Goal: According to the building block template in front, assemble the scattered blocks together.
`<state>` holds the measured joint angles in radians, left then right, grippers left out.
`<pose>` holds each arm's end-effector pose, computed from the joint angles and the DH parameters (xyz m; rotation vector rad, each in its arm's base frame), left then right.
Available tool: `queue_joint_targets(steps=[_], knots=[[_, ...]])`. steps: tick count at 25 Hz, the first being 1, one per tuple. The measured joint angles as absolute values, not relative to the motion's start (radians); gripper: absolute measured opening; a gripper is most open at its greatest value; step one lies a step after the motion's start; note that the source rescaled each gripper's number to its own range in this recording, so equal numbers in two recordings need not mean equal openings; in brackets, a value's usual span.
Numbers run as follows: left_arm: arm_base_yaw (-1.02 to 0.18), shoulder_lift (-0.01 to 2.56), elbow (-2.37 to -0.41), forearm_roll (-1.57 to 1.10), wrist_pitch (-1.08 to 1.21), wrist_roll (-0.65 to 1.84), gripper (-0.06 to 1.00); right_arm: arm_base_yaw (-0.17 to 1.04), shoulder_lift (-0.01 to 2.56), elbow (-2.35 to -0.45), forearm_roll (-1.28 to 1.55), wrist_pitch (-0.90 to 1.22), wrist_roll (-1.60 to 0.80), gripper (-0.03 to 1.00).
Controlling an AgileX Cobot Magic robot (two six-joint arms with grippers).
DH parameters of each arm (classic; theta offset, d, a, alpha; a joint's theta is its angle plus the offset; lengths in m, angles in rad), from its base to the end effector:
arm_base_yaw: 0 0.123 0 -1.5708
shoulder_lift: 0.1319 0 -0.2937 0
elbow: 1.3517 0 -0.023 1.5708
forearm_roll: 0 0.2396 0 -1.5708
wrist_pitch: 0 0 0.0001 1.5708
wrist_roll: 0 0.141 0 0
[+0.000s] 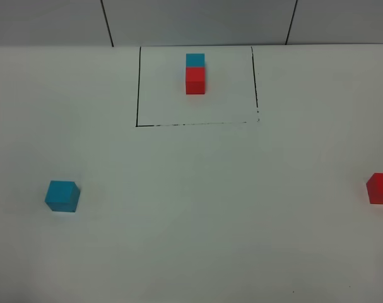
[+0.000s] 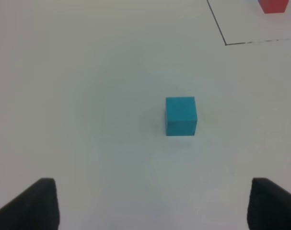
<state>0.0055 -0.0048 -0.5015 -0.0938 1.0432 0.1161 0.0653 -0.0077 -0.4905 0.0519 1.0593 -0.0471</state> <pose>0.0211 -0.0113 0.2524 0.1152 2.0139 -0.0346 0.0204 0.0077 0.2466 -0.1171 2.0410 0.0735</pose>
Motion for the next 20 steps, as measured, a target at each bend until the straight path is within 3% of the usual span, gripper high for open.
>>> queue_joint_targets(steps=[20], knots=[[0.006,-0.005,-0.501,-0.094,1.043,0.116,0.73,0.065,-0.008,-0.491,0.052,1.059,-0.047,0.76]])
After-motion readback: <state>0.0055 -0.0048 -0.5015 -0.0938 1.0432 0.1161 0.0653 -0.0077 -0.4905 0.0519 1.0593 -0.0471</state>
